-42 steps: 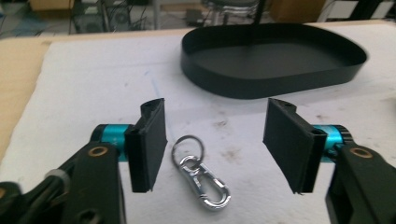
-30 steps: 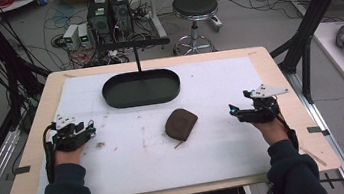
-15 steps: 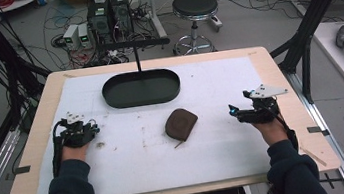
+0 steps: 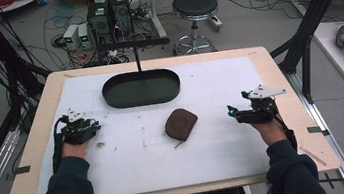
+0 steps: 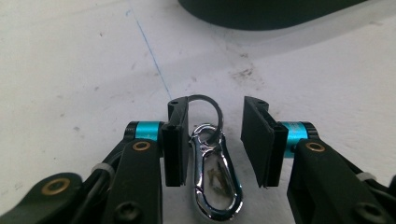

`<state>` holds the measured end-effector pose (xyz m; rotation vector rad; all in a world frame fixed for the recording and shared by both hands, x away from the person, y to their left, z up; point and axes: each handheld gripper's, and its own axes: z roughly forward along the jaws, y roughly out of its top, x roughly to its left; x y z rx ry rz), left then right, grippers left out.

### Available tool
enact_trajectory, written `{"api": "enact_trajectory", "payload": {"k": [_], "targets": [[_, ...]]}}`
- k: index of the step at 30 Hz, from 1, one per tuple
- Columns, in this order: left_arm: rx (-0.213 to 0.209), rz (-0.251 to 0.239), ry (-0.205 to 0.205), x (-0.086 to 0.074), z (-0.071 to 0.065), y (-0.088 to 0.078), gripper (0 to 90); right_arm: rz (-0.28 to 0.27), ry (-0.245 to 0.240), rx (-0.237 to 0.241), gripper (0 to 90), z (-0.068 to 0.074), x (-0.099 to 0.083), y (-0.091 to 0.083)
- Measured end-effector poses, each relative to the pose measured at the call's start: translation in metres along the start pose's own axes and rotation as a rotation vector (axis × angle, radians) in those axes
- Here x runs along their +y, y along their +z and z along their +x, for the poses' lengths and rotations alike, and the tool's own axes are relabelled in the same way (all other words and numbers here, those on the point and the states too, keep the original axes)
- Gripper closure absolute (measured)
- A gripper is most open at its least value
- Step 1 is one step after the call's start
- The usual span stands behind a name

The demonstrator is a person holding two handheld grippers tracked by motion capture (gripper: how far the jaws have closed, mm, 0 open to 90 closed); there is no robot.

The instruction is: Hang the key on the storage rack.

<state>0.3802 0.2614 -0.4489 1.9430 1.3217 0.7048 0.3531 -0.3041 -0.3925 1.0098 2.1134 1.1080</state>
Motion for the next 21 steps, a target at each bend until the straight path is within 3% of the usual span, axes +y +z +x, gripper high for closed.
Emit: {"api": "enact_trajectory", "payload": {"k": [4, 10, 13, 16, 17, 18, 21], "targets": [[-0.004, 0.002, -0.001, 0.001, -0.001, 0.000, 71.8, 0.002, -0.004, -0.001, 24.6, 0.000, 0.000, 0.000], [-0.044, -0.010, -0.080, -0.001, 0.008, -0.004, 72.1, 0.004, 0.000, -0.003, 24.8, -0.002, -0.001, -0.001], [-0.086, -0.029, -0.145, -0.003, 0.016, -0.006, 72.1, 0.006, -0.004, 0.000, 24.9, -0.002, -0.001, -0.001], [-0.108, -0.034, -0.173, -0.005, 0.020, -0.007, 72.0, 0.008, -0.001, 0.003, 25.0, -0.002, -0.001, -0.001], [-0.146, -0.024, -0.192, -0.006, 0.021, -0.007, 72.0, 0.008, -0.002, 0.003, 25.1, -0.002, -0.001, -0.001], [-0.146, -0.024, -0.192, -0.006, 0.021, -0.007, 72.0, 0.010, -0.006, 0.004, 25.1, -0.002, -0.001, -0.001], [-0.215, 0.009, -0.184, -0.006, 0.020, -0.008, 72.3, 0.009, -0.001, 0.001, 25.2, -0.002, -0.002, -0.001]]}}
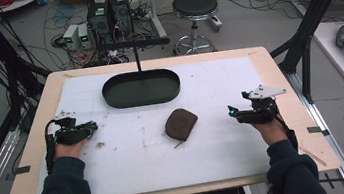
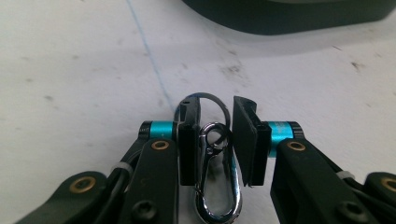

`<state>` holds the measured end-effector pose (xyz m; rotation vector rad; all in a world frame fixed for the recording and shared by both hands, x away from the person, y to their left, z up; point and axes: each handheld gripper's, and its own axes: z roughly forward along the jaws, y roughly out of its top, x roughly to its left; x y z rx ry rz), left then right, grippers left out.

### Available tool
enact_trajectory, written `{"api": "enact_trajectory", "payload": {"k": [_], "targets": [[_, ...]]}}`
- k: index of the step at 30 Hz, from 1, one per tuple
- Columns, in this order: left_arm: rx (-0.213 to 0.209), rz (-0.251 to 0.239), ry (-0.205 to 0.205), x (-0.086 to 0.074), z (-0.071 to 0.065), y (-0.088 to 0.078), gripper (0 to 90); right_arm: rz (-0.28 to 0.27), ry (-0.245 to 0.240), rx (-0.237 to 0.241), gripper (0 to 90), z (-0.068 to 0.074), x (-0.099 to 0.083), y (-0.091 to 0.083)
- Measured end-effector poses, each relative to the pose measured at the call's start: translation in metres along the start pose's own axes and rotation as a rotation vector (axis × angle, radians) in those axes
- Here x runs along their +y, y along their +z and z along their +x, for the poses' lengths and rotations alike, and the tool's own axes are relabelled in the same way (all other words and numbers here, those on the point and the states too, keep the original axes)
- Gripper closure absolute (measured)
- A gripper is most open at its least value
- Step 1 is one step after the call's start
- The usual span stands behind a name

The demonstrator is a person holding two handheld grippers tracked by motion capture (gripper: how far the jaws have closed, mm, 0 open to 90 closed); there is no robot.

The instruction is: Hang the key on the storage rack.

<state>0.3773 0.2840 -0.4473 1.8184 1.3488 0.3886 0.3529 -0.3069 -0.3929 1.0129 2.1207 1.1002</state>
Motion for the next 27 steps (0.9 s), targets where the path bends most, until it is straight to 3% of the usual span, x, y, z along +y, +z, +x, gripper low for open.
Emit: {"api": "enact_trajectory", "payload": {"k": [2, 3, 5, 7, 8, 9, 10, 11, 15, 19, 21, 23, 27], "targets": [[-0.025, 0.012, 0.006, 0.000, 0.000, -0.001, 72.4, 0.001, -0.002, 0.001, 25.1, -0.001, 0.000, 0.000], [-0.066, 0.036, 0.023, 0.000, -0.001, -0.003, 72.4, 0.000, -0.002, 0.001, 25.1, -0.001, 0.000, -0.001], [-0.072, 0.047, 0.042, 0.000, -0.002, -0.004, 72.3, 0.000, 0.002, -0.001, 25.1, -0.001, 0.000, -0.001], [-0.043, 0.048, 0.120, -0.001, -0.008, -0.007, 70.7, 0.001, 0.004, -0.001, 25.2, -0.001, 0.000, -0.001], [-0.043, 0.048, 0.120, -0.001, -0.008, -0.007, 66.0, 0.001, 0.004, -0.001, 25.2, -0.001, 0.000, -0.001], [-0.011, 0.043, 0.140, 0.000, -0.013, -0.009, 63.9, 0.002, -0.002, 0.000, 25.2, -0.001, 0.000, 0.000], [-0.011, 0.043, 0.140, 0.000, -0.013, -0.009, 63.4, 0.002, -0.002, 0.000, 25.2, -0.001, 0.000, 0.000], [0.015, 0.031, 0.144, 0.002, -0.017, -0.011, 63.2, 0.001, -0.001, 0.001, 25.2, -0.001, 0.000, 0.000], [0.053, 0.025, 0.183, 0.004, -0.025, -0.013, 75.2, -0.001, 0.001, 0.001, 25.2, -0.001, 0.000, 0.000], [0.049, 0.019, 0.213, 0.004, -0.029, -0.011, 75.5, 0.000, 0.001, 0.001, 25.2, -0.001, 0.000, -0.001], [0.059, 0.035, 0.236, 0.004, -0.032, -0.008, 68.3, -0.002, 0.002, 0.003, 25.2, -0.001, 0.000, 0.000], [0.084, 0.047, 0.255, 0.003, -0.034, -0.005, 66.9, -0.001, 0.002, 0.004, 25.4, -0.001, 0.000, 0.000], [0.147, 0.094, 0.287, 0.001, -0.037, 0.003, 72.3, 0.000, 0.001, 0.003, 25.4, -0.001, 0.000, 0.000]]}}
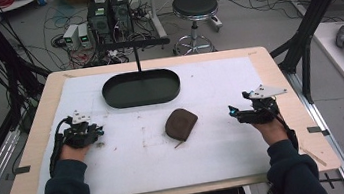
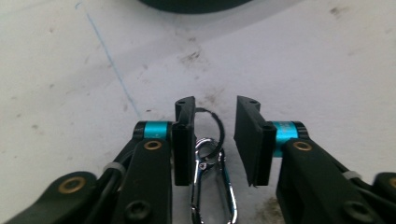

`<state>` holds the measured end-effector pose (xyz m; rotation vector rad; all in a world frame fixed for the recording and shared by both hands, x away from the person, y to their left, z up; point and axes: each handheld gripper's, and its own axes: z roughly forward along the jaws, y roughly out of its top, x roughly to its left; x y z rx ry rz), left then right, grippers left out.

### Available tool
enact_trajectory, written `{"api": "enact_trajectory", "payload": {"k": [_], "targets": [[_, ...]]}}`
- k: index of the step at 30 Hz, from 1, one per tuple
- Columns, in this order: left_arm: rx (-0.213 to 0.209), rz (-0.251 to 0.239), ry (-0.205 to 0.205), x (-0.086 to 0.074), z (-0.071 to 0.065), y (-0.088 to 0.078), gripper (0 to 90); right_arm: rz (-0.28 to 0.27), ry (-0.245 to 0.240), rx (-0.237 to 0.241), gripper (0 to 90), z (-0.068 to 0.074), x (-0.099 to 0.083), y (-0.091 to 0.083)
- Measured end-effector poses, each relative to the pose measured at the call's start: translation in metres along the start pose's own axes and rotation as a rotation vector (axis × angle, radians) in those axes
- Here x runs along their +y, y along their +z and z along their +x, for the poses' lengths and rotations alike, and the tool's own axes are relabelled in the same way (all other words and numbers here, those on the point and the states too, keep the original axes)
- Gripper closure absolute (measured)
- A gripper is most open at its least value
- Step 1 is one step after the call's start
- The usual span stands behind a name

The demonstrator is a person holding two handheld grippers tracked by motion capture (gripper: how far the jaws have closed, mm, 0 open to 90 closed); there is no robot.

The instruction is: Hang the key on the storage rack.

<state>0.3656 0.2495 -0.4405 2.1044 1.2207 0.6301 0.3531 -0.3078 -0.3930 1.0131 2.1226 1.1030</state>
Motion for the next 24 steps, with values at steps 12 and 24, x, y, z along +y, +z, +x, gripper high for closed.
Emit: {"api": "enact_trajectory", "payload": {"k": [12, 24], "targets": [[-0.049, -0.051, -0.078, -0.001, 0.009, -0.007, 82.7, -0.003, -0.002, 0.000, 25.4, 0.000, 0.000, -0.001], [-0.048, -0.090, -0.194, -0.009, 0.028, -0.015, 87.1, -0.002, 0.000, 0.002, 25.4, 0.000, 0.000, -0.001]]}}
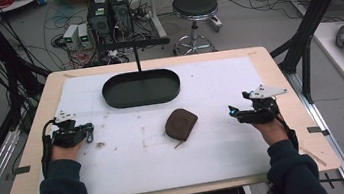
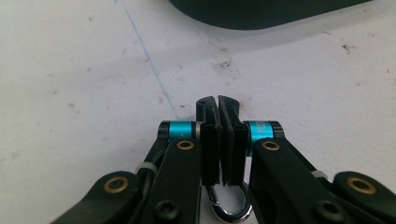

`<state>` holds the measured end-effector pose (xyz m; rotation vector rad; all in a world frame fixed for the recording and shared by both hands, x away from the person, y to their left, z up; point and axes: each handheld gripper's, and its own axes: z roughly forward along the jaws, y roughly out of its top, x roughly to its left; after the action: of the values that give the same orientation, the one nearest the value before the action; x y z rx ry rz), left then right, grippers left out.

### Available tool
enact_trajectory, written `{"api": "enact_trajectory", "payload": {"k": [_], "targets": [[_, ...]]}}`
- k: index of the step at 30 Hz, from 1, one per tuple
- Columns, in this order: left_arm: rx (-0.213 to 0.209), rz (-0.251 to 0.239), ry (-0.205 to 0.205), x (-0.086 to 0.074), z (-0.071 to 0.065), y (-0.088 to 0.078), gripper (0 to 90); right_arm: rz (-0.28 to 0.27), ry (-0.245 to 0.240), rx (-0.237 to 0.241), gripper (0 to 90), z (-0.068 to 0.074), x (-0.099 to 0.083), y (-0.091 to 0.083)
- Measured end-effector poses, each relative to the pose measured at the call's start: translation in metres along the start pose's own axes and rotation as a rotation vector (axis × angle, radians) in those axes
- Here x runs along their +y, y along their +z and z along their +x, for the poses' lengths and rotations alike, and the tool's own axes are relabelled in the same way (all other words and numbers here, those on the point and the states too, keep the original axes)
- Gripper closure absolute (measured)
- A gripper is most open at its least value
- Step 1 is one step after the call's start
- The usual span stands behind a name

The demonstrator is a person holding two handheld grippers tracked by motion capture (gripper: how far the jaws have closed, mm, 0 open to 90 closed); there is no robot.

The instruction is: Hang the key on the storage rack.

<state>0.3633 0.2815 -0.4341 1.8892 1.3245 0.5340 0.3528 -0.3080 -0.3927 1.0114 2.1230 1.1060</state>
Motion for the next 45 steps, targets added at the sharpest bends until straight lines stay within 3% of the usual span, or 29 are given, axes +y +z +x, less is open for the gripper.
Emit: {"api": "enact_trajectory", "payload": {"k": [4, 8, 10, 15, 23, 32, 39, 45], "targets": [[-0.001, 0.030, 0.000, -0.003, 0.002, 0.003, 86.7, 0.001, 0.000, 0.000, 25.4, 0.000, 0.000, 0.000], [-0.041, 0.038, -0.018, -0.005, 0.005, 0.000, 84.8, 0.002, -0.001, -0.003, 25.4, 0.000, 0.000, -0.001], [-0.063, 0.050, -0.005, -0.007, 0.006, -0.004, 83.4, 0.000, 0.004, -0.002, 25.4, 0.000, 0.000, -0.001], [-0.072, 0.057, -0.022, -0.009, 0.011, -0.007, 83.6, 0.002, 0.006, -0.002, 25.4, -0.001, -0.001, -0.001], [-0.102, 0.078, -0.013, -0.010, 0.015, -0.010, 83.8, 0.004, 0.001, -0.001, 25.4, -0.001, -0.001, -0.001], [-0.101, 0.077, -0.005, -0.010, 0.015, -0.012, 87.8, 0.002, -0.001, 0.000, 25.4, 0.000, 0.000, 0.000], [-0.152, -0.007, -0.015, -0.006, 0.016, -0.019, 88.0, 0.005, 0.002, 0.000, 25.4, 0.000, -0.001, 0.000], [-0.228, -0.137, 0.014, 0.002, 0.013, -0.024, 88.1, 0.004, 0.002, 0.002, 25.4, 0.000, 0.000, 0.000]]}}
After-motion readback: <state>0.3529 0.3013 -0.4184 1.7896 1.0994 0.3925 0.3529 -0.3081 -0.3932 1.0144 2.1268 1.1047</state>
